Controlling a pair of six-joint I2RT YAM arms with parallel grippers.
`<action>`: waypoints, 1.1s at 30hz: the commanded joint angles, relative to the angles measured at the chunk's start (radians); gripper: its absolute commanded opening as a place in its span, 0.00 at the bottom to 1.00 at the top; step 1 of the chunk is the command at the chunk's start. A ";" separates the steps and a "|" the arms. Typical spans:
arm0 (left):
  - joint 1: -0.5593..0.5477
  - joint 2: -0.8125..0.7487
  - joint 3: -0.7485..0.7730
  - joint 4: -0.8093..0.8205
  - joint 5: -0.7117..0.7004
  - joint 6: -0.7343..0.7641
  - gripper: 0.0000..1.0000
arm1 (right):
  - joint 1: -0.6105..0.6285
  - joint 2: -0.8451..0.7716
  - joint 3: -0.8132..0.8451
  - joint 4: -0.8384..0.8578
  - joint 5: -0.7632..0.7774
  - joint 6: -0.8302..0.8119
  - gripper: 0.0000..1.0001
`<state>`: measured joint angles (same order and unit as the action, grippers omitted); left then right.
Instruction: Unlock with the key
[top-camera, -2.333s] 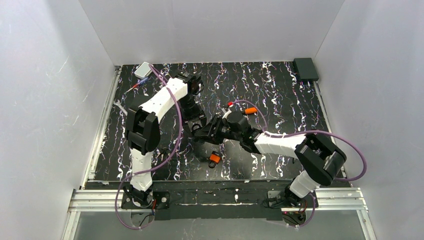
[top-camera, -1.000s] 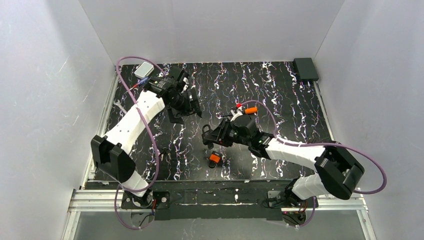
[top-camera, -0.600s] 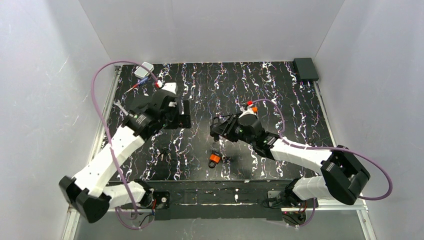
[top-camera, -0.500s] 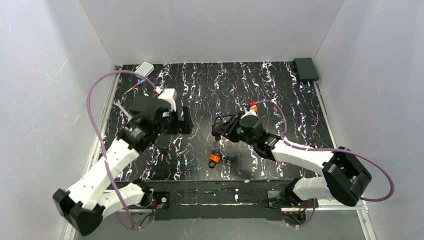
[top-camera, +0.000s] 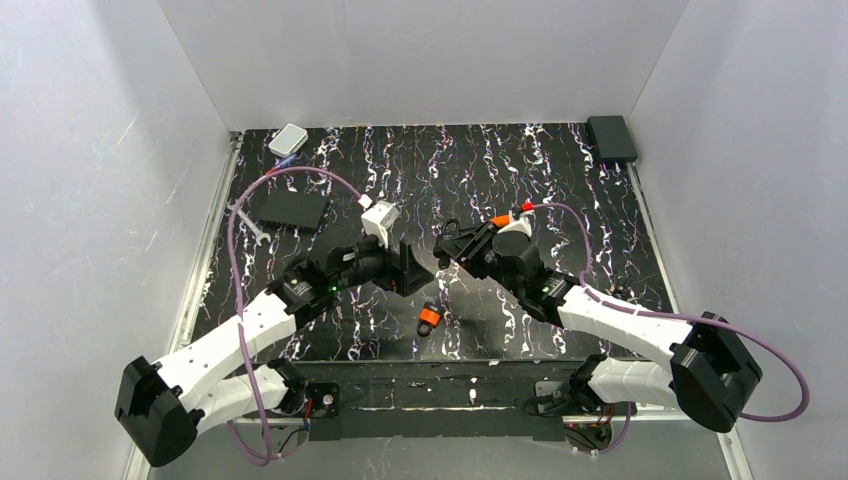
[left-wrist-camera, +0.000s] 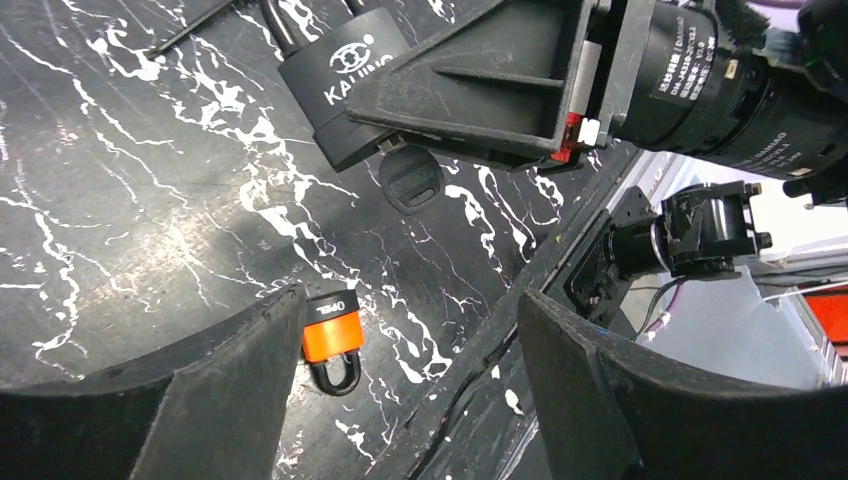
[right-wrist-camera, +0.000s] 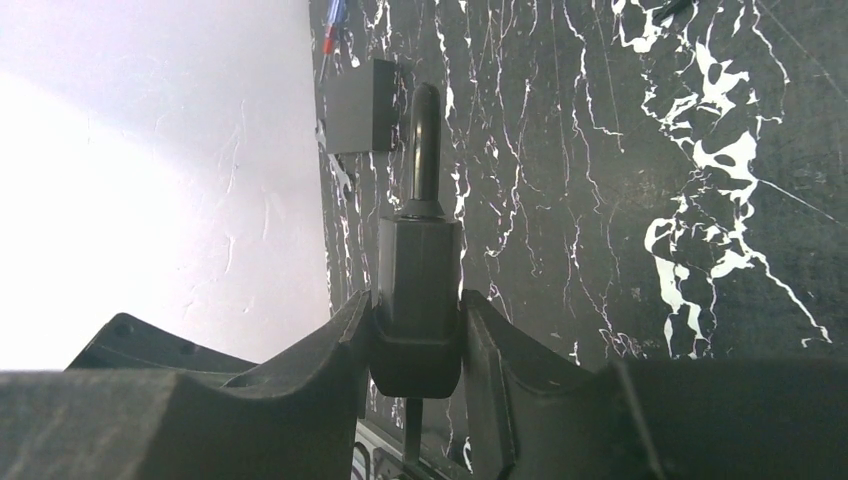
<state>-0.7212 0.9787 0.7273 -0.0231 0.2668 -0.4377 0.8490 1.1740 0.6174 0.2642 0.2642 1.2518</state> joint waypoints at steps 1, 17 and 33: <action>-0.028 0.059 0.037 0.069 0.025 0.023 0.74 | -0.002 -0.044 0.071 0.070 0.032 0.023 0.01; -0.066 0.203 0.055 0.176 0.033 -0.077 0.65 | -0.001 -0.057 0.042 0.103 0.009 0.037 0.01; -0.070 0.275 0.052 0.295 -0.022 -0.232 0.56 | -0.001 -0.107 0.007 0.139 0.021 0.063 0.01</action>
<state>-0.7860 1.2453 0.7620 0.2424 0.2687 -0.6476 0.8482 1.1137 0.6106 0.2638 0.2600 1.2884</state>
